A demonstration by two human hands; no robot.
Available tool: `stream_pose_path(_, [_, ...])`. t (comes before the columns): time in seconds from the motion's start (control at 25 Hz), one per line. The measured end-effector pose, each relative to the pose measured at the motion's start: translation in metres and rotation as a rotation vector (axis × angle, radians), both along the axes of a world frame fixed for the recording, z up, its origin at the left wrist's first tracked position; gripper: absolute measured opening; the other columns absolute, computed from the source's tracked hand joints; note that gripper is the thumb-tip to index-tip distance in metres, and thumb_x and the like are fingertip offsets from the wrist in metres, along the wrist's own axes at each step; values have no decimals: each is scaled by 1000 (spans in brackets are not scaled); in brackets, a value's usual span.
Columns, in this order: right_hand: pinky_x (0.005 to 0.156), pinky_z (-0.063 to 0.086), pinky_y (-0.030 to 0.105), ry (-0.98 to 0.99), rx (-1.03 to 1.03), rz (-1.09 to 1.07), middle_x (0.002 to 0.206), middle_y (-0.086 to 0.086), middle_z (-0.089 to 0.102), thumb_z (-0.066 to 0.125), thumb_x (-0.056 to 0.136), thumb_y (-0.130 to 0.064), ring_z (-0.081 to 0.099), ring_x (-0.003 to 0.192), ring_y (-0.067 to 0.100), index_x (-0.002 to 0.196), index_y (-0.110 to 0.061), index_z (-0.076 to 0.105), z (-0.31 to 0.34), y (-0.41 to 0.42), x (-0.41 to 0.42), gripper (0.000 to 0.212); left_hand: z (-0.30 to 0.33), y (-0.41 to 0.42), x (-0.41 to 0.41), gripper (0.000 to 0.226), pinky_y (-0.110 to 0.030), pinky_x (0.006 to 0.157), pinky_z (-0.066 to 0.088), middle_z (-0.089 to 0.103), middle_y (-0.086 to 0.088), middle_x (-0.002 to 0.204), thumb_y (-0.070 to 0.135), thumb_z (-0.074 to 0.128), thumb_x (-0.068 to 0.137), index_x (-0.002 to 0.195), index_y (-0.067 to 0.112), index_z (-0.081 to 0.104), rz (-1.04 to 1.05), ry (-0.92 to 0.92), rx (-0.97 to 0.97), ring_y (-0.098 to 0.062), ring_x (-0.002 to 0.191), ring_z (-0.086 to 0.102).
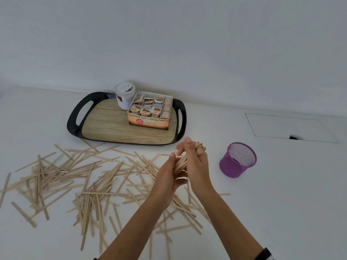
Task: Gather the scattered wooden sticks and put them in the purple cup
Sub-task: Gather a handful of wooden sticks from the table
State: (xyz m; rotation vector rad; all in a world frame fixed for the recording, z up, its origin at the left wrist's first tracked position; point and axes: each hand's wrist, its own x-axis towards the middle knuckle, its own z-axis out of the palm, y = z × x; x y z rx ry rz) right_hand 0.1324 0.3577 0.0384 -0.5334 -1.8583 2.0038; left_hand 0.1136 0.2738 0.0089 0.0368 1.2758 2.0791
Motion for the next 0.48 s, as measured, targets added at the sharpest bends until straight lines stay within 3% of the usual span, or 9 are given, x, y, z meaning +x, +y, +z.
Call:
stream_pose_path(0.08, [46, 47, 16, -91, 46, 12, 53, -5, 61, 45, 92, -55, 60, 49, 6, 67, -26, 65, 4, 11, 4, 43, 1, -6, 2, 46, -26, 56, 46, 61, -12, 77, 46, 39, 98, 97, 8, 64, -97, 119, -30, -16, 62, 55])
stream_pose_path(0.2, [68, 49, 20, -190, -76, 120, 62, -11, 64, 47, 93, -49, 61, 60, -4, 69, -25, 71, 6, 31, 10, 42, 7, -14, 0, 31, -20, 49, 38, 53, 0, 70, 42, 48, 97, 100, 16, 65, -292, 266, -23, -10, 53, 43])
stream_pose_path(0.28, [78, 49, 30, -222, -180, 252, 78, -3, 68, 55, 90, -42, 63, 74, 4, 74, -18, 73, 5, 43, 15, 35, 8, -15, -1, 27, -18, 47, 35, 46, 5, 67, 39, 49, 97, 102, 17, 64, -386, 346, -69, -7, 52, 36])
stream_pose_path(0.36, [75, 54, 32, -225, -285, 347, 90, 8, 69, 67, 82, -36, 65, 80, 16, 80, -11, 73, 8, 56, 20, 26, 8, -12, -2, 29, -18, 47, 33, 42, 10, 64, 38, 45, 99, 105, 14, 61, -426, 427, -171, -5, 52, 33])
stream_pose_path(0.48, [70, 58, 33, -212, -324, 341, 100, 14, 72, 76, 71, -24, 70, 85, 24, 90, -14, 72, 19, 85, 30, 22, 7, -7, -3, 27, -20, 48, 30, 43, 11, 65, 37, 40, 101, 97, 17, 58, -422, 581, -381, -3, 49, 32])
